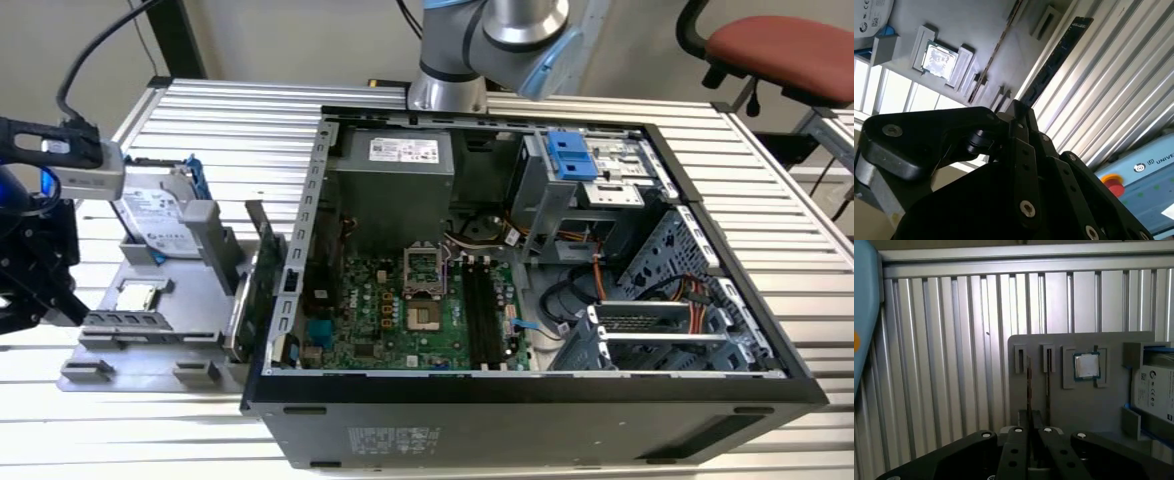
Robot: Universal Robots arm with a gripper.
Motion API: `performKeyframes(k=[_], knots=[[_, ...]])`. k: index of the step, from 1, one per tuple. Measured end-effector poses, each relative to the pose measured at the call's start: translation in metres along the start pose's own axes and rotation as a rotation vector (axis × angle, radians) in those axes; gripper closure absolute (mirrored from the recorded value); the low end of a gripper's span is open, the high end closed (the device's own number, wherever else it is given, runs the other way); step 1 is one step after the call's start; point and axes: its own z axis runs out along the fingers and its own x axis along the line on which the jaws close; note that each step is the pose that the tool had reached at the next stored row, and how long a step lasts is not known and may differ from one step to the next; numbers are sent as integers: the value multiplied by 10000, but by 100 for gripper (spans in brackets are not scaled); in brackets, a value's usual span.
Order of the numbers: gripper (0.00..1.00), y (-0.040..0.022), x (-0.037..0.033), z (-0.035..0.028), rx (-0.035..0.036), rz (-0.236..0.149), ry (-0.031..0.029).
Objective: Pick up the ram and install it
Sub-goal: 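Pick up the ram and move it above insertion slot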
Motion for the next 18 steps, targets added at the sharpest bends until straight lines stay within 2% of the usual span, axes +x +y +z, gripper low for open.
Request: performKeyframes(k=[4, 18], knots=[[100, 4, 1, -8, 10, -1, 4], [100, 6, -5, -279, 15, -1, 2]])
